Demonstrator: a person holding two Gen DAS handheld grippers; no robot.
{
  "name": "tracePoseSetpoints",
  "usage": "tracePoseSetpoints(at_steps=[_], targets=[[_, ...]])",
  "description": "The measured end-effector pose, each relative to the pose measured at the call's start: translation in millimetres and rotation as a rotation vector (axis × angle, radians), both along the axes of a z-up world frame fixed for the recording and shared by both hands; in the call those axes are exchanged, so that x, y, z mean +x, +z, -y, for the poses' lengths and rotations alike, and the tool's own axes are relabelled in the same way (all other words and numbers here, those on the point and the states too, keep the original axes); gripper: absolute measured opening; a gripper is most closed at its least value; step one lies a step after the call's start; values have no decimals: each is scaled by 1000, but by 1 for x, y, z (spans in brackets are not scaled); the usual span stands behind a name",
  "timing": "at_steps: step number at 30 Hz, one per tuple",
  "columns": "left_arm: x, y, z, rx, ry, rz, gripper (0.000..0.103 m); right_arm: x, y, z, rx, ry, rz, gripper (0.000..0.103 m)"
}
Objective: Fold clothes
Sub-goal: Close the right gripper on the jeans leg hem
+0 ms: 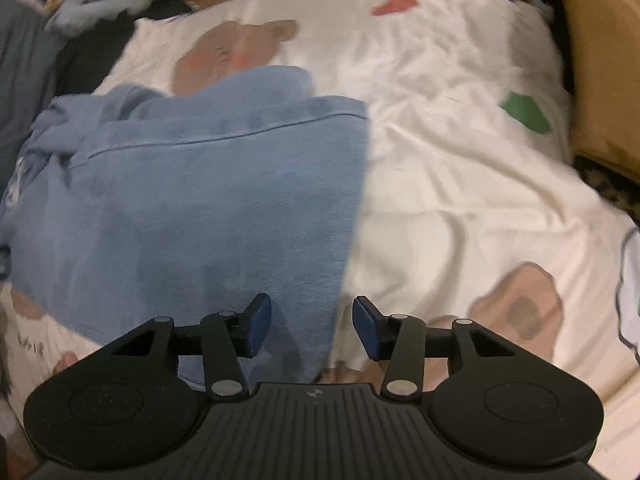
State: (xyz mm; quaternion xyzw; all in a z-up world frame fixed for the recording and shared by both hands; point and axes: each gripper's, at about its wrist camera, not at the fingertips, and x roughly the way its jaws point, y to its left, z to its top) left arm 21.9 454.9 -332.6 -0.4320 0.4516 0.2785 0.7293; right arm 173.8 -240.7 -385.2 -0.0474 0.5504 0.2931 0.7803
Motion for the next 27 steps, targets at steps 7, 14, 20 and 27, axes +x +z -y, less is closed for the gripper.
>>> tracePoseSetpoints(at_steps=[7, 14, 20, 27], targets=[[-2, 12, -5, 14, 6, -43, 19, 2, 9, -11, -21, -2, 15, 3], [-4, 44, -11, 20, -61, -62, 13, -10, 50, -5, -9, 11, 3, 1], [-5, 67, -15, 47, -101, -111, 0, -34, 83, 7, -6, 13, -50, 1], [0, 65, -30, -2, -103, -123, 2, -62, 101, 25, -24, 8, -101, 1]])
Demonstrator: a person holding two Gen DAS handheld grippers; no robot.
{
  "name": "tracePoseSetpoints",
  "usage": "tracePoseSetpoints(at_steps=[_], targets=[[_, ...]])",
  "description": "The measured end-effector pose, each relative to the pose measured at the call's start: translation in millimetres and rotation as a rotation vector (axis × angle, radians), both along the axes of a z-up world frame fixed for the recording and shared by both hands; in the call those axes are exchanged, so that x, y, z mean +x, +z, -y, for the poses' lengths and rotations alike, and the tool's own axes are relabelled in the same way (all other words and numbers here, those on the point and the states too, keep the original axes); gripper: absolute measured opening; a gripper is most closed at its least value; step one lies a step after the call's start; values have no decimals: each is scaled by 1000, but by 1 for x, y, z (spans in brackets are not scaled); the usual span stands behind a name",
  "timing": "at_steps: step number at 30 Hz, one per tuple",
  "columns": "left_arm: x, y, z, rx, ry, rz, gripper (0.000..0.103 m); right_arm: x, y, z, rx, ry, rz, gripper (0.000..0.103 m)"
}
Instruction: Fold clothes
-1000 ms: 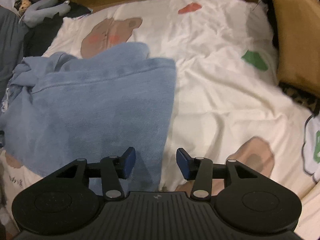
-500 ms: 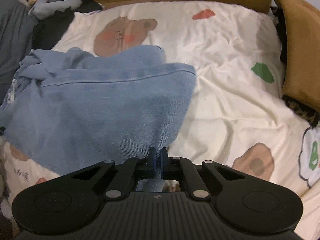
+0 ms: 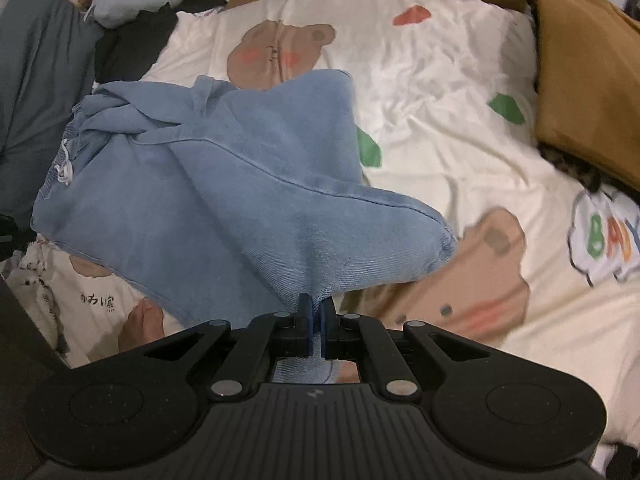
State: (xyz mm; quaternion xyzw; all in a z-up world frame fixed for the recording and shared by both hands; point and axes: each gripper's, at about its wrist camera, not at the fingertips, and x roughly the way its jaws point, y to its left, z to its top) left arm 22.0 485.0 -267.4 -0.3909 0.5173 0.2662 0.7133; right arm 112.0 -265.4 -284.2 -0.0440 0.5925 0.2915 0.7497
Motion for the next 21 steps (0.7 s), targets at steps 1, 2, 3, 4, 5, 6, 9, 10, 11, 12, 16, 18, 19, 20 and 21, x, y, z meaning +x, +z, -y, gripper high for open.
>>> tracePoseSetpoints(at_steps=[1, 2, 3, 4, 5, 6, 9, 10, 11, 12, 16, 18, 19, 20, 21], targets=[[0, -4, 0, -28, 4, 0, 6, -2, 1, 4, -4, -12, -3, 1], [0, -9, 2, -49, 7, 4, 16, -3, 2, 9, -8, -24, -6, 1], [0, -12, 4, -59, 3, 11, 22, -5, 3, 12, -7, -33, -10, 1], [0, -15, 8, -62, -3, 15, 23, -6, 3, 16, -7, -42, -15, 1], [0, -19, 11, -64, -10, 13, 25, -7, 4, 20, -6, -50, -19, 1], [0, -24, 15, -68, -9, 6, 29, -8, 5, 22, -13, -48, -19, 1], [-1, -41, 19, -91, 28, -32, 42, -10, 11, 27, -15, -58, -30, 1], [-2, -45, 20, -100, 40, -35, 42, -10, 14, 28, -12, -63, -31, 1], [-3, -47, 21, -109, 53, -36, 44, -10, 18, 29, -6, -70, -29, 1], [-4, -50, 23, -118, 65, -37, 46, -9, 24, 29, 0, -73, -24, 1], [-8, -51, 31, -147, 105, 10, 53, -4, 45, 25, 7, -69, 11, 1], [-11, -52, 35, -173, 132, 35, 52, 0, 53, 24, 11, -77, 17, 1], [-12, -51, 39, -180, 136, 40, 52, 1, 57, 23, 15, -74, 22, 1], [-14, -51, 43, -187, 138, 44, 51, 2, 59, 21, 12, -65, 29, 1], [-15, -51, 47, -197, 136, 44, 51, 3, 60, 20, 7, -55, 36, 1]])
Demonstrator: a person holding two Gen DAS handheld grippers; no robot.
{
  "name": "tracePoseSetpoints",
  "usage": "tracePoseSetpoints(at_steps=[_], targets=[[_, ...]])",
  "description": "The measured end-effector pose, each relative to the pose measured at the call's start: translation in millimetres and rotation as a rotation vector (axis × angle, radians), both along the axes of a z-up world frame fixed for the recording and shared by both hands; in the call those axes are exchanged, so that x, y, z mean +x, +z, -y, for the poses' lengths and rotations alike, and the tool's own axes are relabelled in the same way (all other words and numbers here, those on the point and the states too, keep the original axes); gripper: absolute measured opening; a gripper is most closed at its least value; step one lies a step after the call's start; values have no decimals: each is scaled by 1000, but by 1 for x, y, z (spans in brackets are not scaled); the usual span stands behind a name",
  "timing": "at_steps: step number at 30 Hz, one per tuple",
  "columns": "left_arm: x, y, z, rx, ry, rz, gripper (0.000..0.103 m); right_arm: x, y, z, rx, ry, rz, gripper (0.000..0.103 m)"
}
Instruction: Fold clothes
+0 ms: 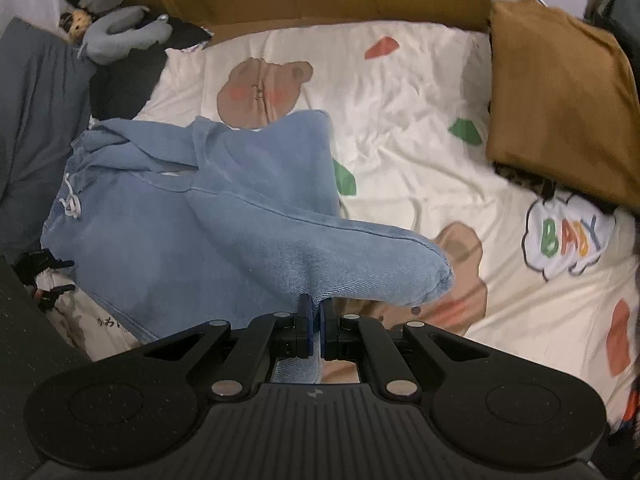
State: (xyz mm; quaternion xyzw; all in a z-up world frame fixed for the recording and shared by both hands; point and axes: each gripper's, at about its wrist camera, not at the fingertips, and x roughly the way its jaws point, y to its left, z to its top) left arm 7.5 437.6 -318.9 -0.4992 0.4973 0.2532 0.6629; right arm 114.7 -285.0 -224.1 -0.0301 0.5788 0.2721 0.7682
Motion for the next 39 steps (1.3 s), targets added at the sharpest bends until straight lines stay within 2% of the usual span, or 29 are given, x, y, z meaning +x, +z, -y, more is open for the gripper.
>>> tracePoseSetpoints(at_steps=[4, 7, 11, 14, 17, 21, 29, 32, 36, 38, 39], targets=[[-4, -6, 16, -41, -1, 15, 50, 3, -1, -3, -7, 2, 5, 1], [-4, -17, 21, -41, 2, 25, 50, 2, 0, -5, -9, 5, 10, 1], [-7, -23, 22, -26, 48, 83, 48, 2, 1, -5, -17, 14, 11, 1], [-12, -15, 19, -13, 72, 111, 17, 2, -1, -4, -26, 13, 2, 1], [-21, 1, 15, 24, 18, 146, 11, 1, -4, -2, -34, 17, -10, 1], [-23, 16, 11, 26, -12, 148, 6, -1, -10, 0, -52, 18, -24, 1], [-24, 42, 20, 82, -102, 49, 6, -9, -21, 10, -102, 21, -73, 1], [-9, 28, 23, 105, -146, -7, 6, -13, -37, 14, -122, 10, -99, 1], [2, 9, 29, 141, -229, -88, 9, -21, -75, 17, -157, -1, -138, 1], [8, 11, 30, 152, -255, -111, 15, -26, -91, 19, -168, -11, -173, 2], [10, 13, 30, 155, -267, -118, 27, -29, -96, 21, -171, -21, -182, 3]])
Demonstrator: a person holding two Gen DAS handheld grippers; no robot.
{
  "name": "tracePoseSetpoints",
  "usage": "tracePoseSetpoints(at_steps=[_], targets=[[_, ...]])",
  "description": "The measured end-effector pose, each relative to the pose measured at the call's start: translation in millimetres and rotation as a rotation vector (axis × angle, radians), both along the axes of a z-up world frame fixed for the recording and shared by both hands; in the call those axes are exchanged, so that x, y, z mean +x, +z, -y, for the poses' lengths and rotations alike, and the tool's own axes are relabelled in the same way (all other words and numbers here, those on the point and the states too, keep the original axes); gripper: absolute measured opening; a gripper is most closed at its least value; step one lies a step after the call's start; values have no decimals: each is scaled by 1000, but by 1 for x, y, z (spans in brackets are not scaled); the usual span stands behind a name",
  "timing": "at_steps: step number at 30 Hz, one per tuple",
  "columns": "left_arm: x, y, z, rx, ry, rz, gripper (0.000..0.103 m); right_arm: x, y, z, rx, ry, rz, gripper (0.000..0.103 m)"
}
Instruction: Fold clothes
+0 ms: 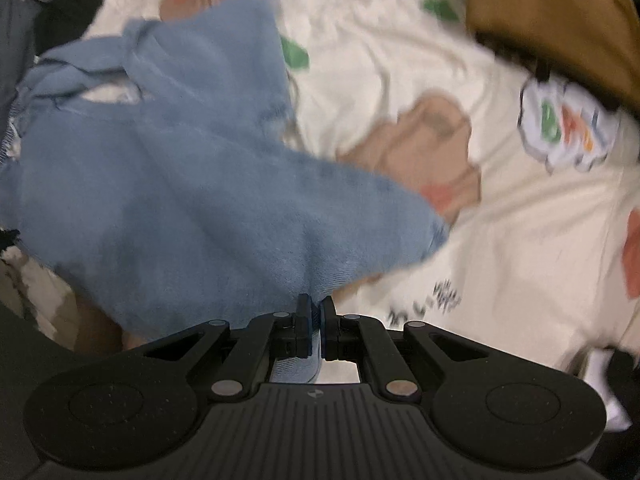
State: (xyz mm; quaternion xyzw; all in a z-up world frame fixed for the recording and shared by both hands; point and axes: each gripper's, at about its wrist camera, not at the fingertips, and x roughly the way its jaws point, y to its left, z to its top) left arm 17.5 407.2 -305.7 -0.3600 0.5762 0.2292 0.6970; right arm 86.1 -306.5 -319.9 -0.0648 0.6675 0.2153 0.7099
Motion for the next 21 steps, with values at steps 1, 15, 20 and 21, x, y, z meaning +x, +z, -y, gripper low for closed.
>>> tracePoseSetpoints(at_steps=[1, 15, 20, 21], targets=[[1, 4, 0, 3, -16, 1, 34, -2, -5, 2, -4, -10, -8, 5], [35, 54, 2, 106, -153, 56, 68, 31, 12, -9, 90, 22, 235, 37], [33, 62, 0, 120, -159, 51, 71, 53, -3, -32, 104, 100, 316, 37], [32, 64, 0, 121, -159, 48, 72, 55, -7, -37, 98, 121, 333, 37]])
